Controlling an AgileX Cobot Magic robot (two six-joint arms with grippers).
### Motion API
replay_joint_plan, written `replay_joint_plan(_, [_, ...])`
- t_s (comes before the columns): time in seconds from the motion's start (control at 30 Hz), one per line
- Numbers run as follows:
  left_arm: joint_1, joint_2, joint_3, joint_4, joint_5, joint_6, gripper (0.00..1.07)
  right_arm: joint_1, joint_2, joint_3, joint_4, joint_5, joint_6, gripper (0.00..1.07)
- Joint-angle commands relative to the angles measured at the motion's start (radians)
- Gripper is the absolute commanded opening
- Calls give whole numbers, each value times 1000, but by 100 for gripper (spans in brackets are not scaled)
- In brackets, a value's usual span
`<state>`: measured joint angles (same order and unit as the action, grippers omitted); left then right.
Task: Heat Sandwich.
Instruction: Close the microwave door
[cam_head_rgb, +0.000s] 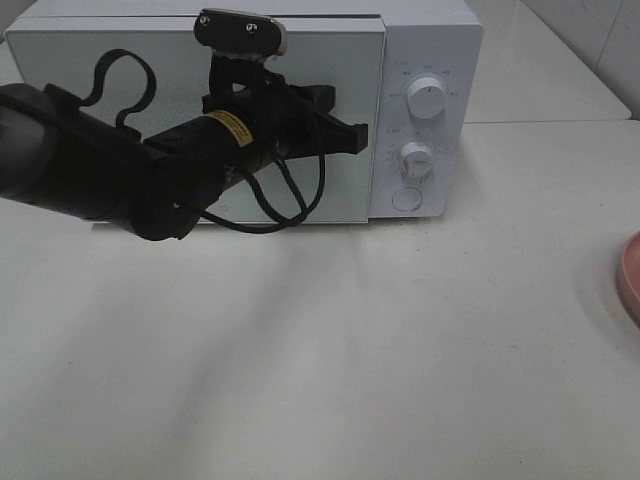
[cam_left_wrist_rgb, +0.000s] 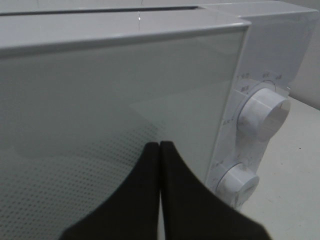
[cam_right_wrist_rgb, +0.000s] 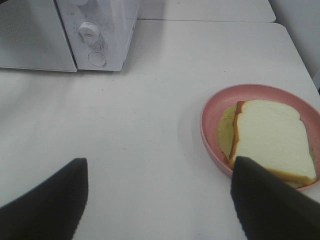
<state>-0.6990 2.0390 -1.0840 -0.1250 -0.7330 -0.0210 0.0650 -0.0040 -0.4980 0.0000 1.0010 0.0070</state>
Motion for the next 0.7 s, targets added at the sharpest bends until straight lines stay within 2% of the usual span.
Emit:
replay_joint_plan(0.03, [13,30,-70,-86,-1,9,0,-8,-28,1,0,-5,2,76])
replay_joint_plan(0.23, [13,64,-118,-103,37,21,0,-8,-28,1,0,-5,2,76])
replay_joint_plan(0.7, [10,57,-117,-98,38,31,0,-8,-28,1,0,-5,2,76])
